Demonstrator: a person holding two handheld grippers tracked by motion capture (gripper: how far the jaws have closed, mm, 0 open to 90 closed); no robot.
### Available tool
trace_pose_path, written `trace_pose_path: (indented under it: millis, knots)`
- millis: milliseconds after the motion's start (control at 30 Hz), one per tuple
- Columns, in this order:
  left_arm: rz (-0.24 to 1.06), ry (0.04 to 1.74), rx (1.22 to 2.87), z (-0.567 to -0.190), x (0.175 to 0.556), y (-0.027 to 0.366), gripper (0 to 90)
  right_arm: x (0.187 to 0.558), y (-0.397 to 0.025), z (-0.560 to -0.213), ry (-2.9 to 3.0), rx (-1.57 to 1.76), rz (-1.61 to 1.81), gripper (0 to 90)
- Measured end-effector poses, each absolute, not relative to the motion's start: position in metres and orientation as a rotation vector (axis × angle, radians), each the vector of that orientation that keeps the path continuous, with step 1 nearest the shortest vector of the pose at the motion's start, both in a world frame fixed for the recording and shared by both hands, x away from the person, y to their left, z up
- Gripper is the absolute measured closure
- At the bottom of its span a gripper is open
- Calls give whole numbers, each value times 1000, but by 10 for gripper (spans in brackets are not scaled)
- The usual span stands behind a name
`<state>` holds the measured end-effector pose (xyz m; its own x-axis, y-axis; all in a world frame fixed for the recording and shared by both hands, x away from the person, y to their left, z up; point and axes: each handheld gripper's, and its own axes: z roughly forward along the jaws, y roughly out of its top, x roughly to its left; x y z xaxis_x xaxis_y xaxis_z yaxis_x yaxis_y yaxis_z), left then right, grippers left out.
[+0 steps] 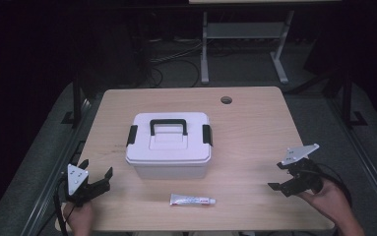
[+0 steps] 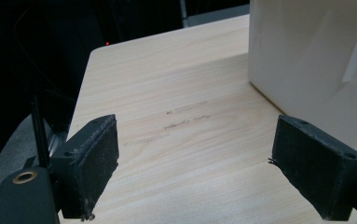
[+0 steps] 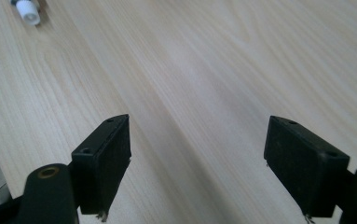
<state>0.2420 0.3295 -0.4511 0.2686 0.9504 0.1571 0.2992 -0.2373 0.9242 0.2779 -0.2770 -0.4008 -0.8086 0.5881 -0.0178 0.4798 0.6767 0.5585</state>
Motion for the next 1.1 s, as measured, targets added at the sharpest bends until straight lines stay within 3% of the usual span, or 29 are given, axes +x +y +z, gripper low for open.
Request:
trace_pose_path:
  millis: [1100]
  knots:
    - [944,1149,1698,-447,240,334,138,327,-232,-322,2846,645,637,230]
